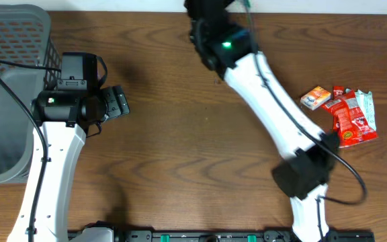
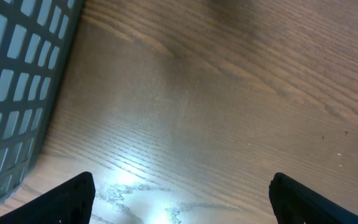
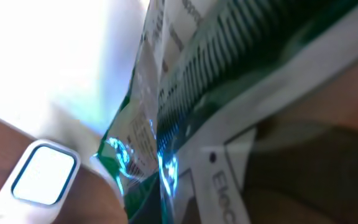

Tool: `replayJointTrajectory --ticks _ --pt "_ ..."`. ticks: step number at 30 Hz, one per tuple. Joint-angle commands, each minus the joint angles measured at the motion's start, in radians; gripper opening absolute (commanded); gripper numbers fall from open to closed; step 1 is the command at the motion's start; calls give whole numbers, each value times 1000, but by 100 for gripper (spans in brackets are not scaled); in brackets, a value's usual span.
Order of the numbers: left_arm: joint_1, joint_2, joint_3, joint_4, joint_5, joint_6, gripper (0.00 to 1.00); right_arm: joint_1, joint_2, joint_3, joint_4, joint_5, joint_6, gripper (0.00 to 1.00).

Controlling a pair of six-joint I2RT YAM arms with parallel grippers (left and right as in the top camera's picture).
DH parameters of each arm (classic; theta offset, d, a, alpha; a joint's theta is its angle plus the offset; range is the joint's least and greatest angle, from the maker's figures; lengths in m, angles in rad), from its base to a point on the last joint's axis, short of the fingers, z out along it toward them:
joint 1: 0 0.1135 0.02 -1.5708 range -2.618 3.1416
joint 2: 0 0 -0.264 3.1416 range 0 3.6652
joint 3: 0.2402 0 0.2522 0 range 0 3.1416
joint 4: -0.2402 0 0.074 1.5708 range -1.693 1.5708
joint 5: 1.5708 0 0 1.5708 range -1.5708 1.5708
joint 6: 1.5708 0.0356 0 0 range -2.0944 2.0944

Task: Scan the item barcode
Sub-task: 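Hold the glove pack barcode against the white scanner, right gripper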

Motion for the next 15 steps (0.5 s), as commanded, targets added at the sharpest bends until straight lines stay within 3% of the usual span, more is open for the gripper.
replayJointTrajectory --ticks 1,9,15 --pt "3 3 19 -3 -9 13 90 -4 106 3 115 110 -121 1" --pt "3 3 19 -3 -9 13 90 -4 356 3 496 217 -344 1" --pt "3 3 19 -3 -9 13 90 -2 496 3 792 251 -604 1"
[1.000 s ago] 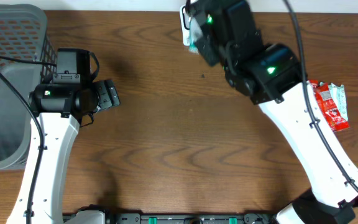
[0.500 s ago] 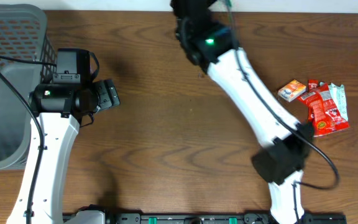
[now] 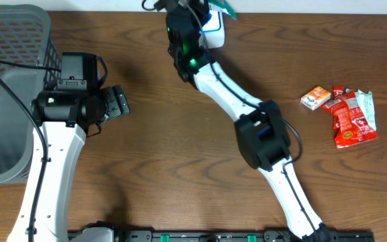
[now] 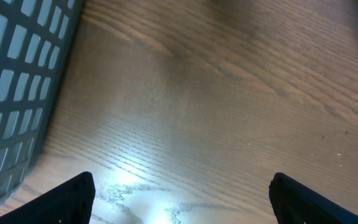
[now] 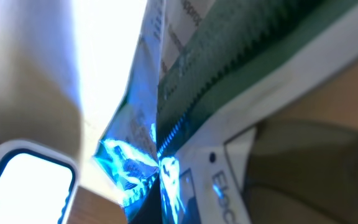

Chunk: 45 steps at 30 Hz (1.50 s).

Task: Scan the item barcode
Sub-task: 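Hold the glove pack barcode against the white scanner, right gripper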

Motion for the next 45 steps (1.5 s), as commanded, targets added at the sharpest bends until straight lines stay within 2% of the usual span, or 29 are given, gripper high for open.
replayJointTrajectory --ticks 1,14,18,25,30,33,36,38,39,40,43,45 --pt "3 3 18 -2 -9 13 90 2 68 8 90 55 -233 1" --pt "3 3 18 -2 -9 13 90 13 101 7 97 98 -190 1" --pt "3 3 18 -2 -9 13 90 11 88 8 172 171 -160 1" --pt "3 3 18 -2 -9 13 90 13 -48 8 174 314 -164 1" --pt "3 3 18 -2 -9 13 91 16 -185 7 42 406 -163 1" --pt "3 3 18 -2 -9 13 91 16 -264 7 -124 418 -117 1" --pt "3 3 18 -2 -9 13 91 21 -343 7 -401 381 43 1" --pt "3 3 18 -2 -9 13 90 23 -414 7 -725 266 253 1" --pt "3 3 18 -2 -9 13 91 19 -480 7 -1007 100 472 1" --pt "3 3 18 -2 -9 13 90 9 -517 7 -1138 -7 592 1" --pt "3 3 18 -2 -9 13 91 -50 -615 7 -1409 -266 869 1" --pt "3 3 18 -2 -9 13 90 -104 -661 7 -1559 -423 969 1"
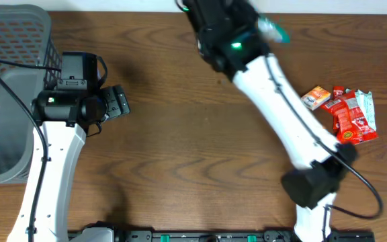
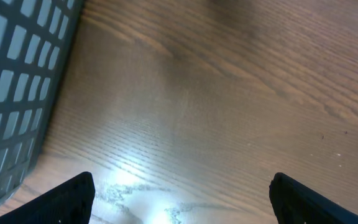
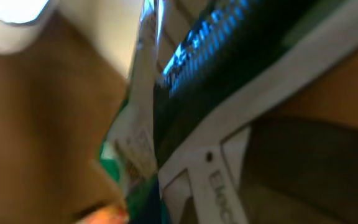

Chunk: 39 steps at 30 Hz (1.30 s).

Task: Scan the item barcode
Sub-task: 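Hold the glove pack barcode against the white scanner, right gripper, then carry the glove pack to the right edge and release it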

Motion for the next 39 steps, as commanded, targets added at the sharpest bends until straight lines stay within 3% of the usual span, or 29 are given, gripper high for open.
replayJointTrajectory --ticks 1,6,10,17,25,32,33,34,36,39 --pt "3 1 16 -3 -9 13 90 -133 -130 -4 -244 -479 453 1" --pt "3 1 16 -3 -9 13 90 -294 -130 -29 -536 -776 503 1" --pt "3 1 16 -3 -9 13 90 -399 -130 -194 -549 -808 502 1" --pt "3 1 16 -3 -9 13 91 -497 -130 -553 -288 -808 458 1" --pt "3 1 16 -3 -9 13 90 -580 -130 -900 160 -774 397 1" --pt "3 1 16 -3 -9 13 90 -644 -130 -974 256 -616 414 4" --pt "3 1 16 -3 -9 13 91 -651 -130 -974 261 -605 414 13" --pt "3 1 16 -3 -9 13 90 -659 -130 -974 269 -604 413 34" --pt "3 1 16 -3 -9 13 90 -663 -130 -973 278 -606 413 62" --pt "3 1 16 -3 -9 13 91 -660 -130 -958 274 -607 412 77"
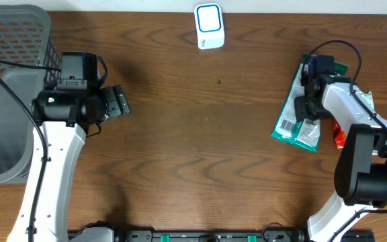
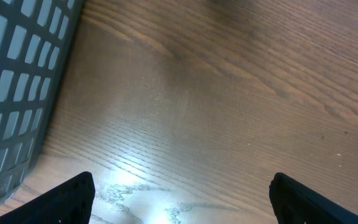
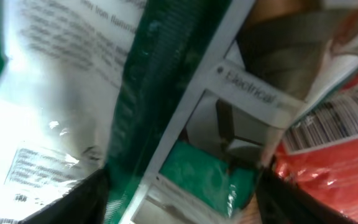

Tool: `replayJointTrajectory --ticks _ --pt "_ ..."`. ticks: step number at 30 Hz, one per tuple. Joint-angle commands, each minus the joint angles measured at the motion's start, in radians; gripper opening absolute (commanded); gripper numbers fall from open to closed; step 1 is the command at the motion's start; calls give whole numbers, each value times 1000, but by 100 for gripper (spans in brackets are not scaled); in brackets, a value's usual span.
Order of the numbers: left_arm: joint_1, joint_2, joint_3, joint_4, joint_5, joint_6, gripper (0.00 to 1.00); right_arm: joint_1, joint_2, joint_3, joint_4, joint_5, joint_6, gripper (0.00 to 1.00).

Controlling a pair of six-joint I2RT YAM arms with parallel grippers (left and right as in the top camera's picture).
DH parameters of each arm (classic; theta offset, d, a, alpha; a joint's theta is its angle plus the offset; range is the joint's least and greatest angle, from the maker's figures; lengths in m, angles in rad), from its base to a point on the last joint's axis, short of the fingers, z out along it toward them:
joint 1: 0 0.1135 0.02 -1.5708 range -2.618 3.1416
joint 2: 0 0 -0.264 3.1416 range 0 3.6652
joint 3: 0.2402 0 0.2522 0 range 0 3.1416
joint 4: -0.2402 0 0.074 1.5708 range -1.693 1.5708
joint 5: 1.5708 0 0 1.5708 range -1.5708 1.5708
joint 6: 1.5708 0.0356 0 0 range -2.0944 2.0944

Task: Scan the item barcode
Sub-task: 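Carry the glove pack to the right edge and release it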

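A green and white packet lies flat on the table at the right, its printed side up. My right gripper hovers low over its upper part. In the right wrist view the gripper is open, its dark fingers wide apart on either side of the packet. The white scanner with a blue-rimmed window stands at the table's back edge, clear of both arms. My left gripper is open over bare wood at the left, holding nothing.
A red packet with a barcode lies right beside the green one, mostly under my right arm in the overhead view. A grey mesh basket fills the left edge, close to my left arm.
My right gripper held the green packet up at the back middle of the table. It is now low at the right, jaws apart, with the packet lying on the table beside the red one.
My right gripper first held the green packet at the back edge by the scanner, then right against the scanner with blue light on the packet. Later it held the packet further right. Now the packet lies at the right. My left arm stayed still throughout.
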Motion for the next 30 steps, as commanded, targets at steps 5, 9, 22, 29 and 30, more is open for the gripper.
replayJointTrajectory --ticks 5,9,22,29,30 --pt "3 1 16 -2 -9 13 90 7 -24 124 -146 32 3 99" --pt "3 1 16 -2 -9 13 90 23 -40 231 -240 -18 3 99" --pt "3 1 16 -2 -9 13 91 27 -45 257 -243 -53 2 99" --pt "3 1 16 -2 -9 13 91 27 -45 257 -243 -53 2 99" --pt "3 1 16 -2 -9 13 90 27 -45 257 -243 -53 2 99"
